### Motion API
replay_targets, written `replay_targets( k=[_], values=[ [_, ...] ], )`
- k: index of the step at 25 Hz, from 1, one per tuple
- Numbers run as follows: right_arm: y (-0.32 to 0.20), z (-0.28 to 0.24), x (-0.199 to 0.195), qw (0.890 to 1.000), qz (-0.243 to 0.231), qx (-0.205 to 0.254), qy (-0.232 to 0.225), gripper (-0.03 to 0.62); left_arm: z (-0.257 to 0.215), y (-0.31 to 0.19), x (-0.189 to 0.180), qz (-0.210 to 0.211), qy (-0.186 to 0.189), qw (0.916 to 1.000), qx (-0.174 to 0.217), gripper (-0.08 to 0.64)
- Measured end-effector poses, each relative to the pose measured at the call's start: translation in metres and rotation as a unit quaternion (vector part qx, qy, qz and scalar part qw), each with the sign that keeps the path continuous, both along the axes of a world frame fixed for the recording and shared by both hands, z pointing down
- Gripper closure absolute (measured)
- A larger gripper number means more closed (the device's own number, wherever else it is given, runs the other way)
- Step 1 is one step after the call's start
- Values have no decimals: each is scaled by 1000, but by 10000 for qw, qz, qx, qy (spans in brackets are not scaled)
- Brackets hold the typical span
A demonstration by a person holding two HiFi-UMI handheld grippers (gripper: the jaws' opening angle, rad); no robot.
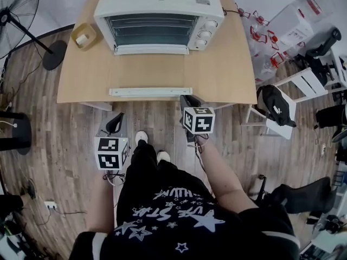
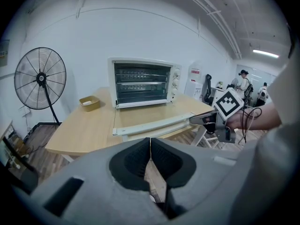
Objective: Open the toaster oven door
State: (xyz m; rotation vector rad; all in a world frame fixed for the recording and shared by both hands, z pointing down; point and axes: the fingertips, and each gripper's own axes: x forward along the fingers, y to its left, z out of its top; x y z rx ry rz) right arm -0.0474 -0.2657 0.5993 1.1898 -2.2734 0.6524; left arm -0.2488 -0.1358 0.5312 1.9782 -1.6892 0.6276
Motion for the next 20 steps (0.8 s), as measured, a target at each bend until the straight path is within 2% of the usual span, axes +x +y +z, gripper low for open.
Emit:
replay_targets(
  k=[6,12,20],
  values=[
    [12,-9,5,9995,-118,-209,-216,489,-8,23,6,-201,-123,9997,101,538],
    [33,-36,12,9987,-311,39,-406,489,-17,58,21,-379,-113,9990,196,538],
    [50,-63,7,9960,-496,244,-704,514,-9,94,28,-599,-21,9982,93,538]
  ],
)
